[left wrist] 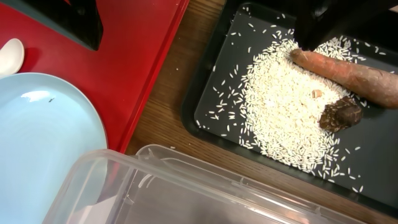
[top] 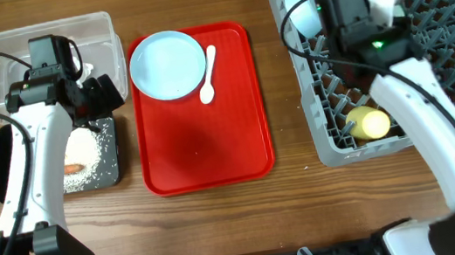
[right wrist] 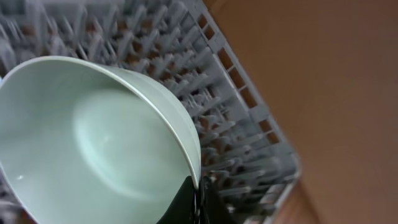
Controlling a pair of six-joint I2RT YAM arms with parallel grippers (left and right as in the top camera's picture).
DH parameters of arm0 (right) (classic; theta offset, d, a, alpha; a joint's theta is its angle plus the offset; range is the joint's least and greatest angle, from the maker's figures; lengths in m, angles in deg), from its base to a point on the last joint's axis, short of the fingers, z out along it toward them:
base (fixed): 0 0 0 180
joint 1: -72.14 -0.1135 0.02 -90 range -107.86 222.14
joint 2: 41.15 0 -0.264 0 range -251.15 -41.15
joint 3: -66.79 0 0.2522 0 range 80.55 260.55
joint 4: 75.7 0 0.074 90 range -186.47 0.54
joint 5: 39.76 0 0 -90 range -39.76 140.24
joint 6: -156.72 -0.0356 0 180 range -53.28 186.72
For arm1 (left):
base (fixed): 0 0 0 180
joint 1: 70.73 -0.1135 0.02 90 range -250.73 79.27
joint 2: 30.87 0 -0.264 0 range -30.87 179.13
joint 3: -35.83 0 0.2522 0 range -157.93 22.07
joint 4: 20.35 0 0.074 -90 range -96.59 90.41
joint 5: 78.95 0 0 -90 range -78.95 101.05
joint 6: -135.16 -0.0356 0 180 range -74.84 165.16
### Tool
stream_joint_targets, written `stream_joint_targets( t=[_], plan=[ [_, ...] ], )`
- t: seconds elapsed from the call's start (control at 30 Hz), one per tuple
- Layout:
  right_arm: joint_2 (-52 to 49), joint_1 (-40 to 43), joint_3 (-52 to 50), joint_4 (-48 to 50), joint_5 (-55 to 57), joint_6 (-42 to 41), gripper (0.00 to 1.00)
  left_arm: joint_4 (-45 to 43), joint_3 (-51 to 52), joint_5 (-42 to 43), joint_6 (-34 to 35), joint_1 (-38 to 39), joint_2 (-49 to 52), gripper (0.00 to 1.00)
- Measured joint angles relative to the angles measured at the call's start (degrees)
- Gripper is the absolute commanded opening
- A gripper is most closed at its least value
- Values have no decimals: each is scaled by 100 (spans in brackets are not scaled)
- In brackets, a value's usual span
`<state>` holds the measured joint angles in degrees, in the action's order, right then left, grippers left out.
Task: Sort waste into correct bins and load items into the dishwasher rack
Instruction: 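Carry the green bowl into the rack and release it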
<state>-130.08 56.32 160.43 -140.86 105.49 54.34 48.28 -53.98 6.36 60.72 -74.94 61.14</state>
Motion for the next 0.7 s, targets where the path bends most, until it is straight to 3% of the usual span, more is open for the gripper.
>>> stream_joint_targets(
  t=[0.33,0.7],
  plan=[
    [-782,-15,0,732,179,1556,4,2,0,0,0,0,0,100],
    [-822,-417,0,1292,444,3034,4,0,0,0,0,0,0,100]
  ],
)
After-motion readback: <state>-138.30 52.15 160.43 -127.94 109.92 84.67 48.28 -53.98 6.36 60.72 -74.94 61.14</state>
